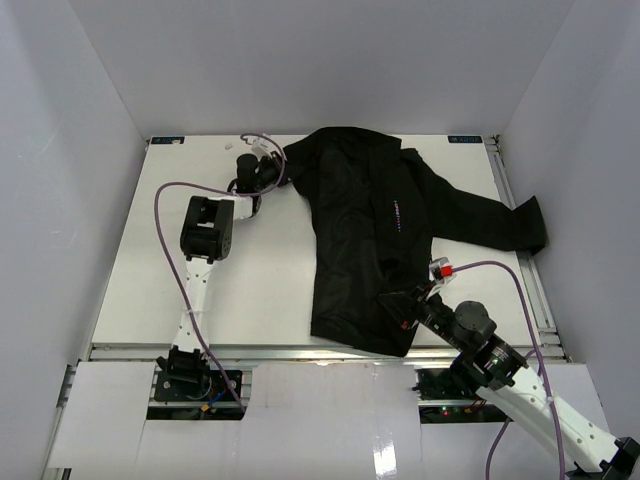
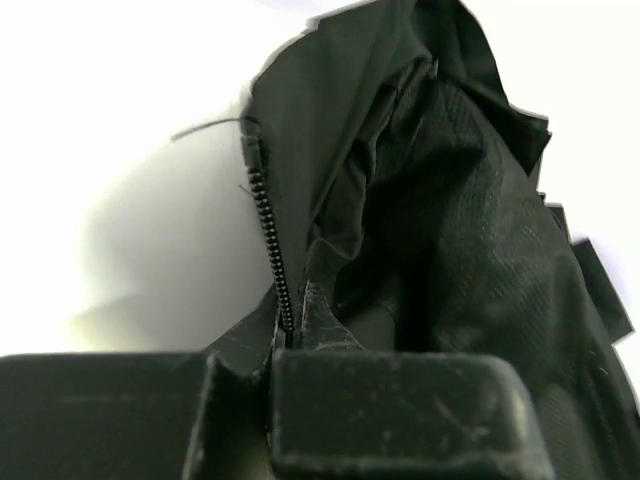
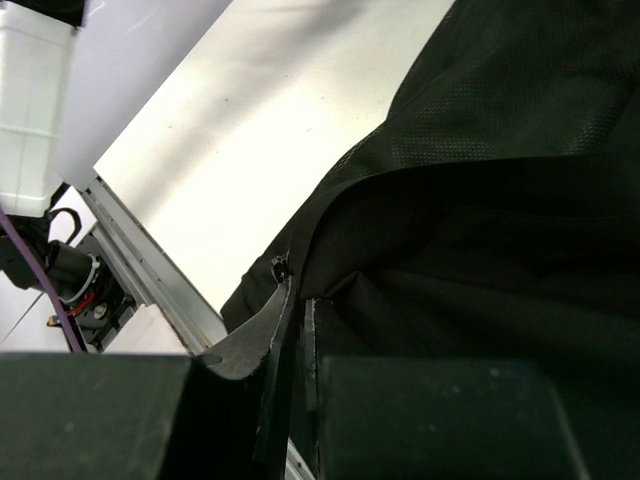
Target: Zip up the jacket
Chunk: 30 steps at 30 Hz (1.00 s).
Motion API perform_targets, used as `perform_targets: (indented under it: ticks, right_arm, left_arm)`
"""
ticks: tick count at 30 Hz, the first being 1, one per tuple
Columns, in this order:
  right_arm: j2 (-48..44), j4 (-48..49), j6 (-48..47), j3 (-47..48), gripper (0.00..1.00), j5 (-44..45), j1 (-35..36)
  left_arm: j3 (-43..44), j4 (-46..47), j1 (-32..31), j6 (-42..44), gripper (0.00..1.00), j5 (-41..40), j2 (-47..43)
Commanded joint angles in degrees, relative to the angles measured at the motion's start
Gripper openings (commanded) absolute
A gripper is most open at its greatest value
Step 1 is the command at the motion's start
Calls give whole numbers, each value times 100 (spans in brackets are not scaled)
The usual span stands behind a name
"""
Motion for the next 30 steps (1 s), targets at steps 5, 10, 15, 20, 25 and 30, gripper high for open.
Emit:
perform_targets:
  ticks: [5, 10, 15, 20, 25, 30]
  right_arm:
    - [-67, 44, -84, 180, 8, 414, 14]
    - [-202, -204, -60, 192, 8, 446, 14]
    - [-276, -324, -44, 212, 8, 519, 18]
    - [-264, -352, -40, 235, 8, 638, 14]
    - [-63, -243, -31, 302, 8, 601, 23]
    - [59, -181, -31, 385, 8, 447, 18]
  left_arm:
    - [-517, -1962, 183, 1144, 0, -1324, -2594]
    - [-138, -2958, 178, 1471, 0, -1666, -3251]
    - [71, -3544, 178, 1693, 0, -1635, -3617]
    - [-528, -3599, 21, 2288, 0, -1605, -4359]
    - [-1401, -3795, -452, 3035, 0, -2349, -5013]
    - [-844, -4440, -1001, 3621, 0, -3087, -5121]
